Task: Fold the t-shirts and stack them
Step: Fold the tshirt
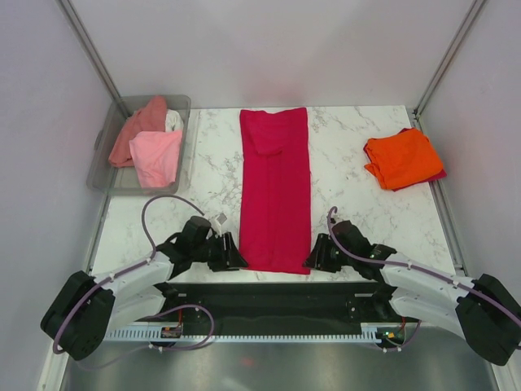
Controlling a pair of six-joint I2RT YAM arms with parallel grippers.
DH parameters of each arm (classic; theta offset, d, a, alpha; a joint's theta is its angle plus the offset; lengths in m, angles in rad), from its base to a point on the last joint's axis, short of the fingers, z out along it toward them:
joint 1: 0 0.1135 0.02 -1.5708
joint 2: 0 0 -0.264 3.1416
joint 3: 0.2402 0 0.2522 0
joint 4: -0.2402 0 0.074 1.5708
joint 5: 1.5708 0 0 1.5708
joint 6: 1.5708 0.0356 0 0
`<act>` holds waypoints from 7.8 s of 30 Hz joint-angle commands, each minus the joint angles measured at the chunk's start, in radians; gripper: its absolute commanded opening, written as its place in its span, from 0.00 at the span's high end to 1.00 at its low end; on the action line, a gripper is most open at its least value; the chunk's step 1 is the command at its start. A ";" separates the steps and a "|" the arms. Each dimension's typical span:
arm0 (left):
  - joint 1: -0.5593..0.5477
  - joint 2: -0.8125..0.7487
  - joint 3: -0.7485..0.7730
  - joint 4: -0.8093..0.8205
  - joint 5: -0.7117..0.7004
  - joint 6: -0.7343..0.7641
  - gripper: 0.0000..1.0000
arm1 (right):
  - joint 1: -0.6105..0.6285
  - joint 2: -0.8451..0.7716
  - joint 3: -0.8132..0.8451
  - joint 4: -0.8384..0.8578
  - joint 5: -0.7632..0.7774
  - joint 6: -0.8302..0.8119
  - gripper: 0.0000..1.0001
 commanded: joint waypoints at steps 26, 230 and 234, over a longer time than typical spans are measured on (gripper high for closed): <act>-0.084 -0.032 0.089 -0.138 -0.131 -0.043 0.33 | -0.001 0.015 0.048 -0.145 0.041 -0.029 1.00; 0.021 -0.154 0.276 -0.227 0.093 -0.074 0.98 | -0.392 -0.185 0.413 -0.429 -0.074 -0.370 1.00; 0.051 -0.083 0.365 -0.227 0.079 -0.068 0.98 | -0.392 -0.071 0.532 -0.397 0.000 -0.394 1.00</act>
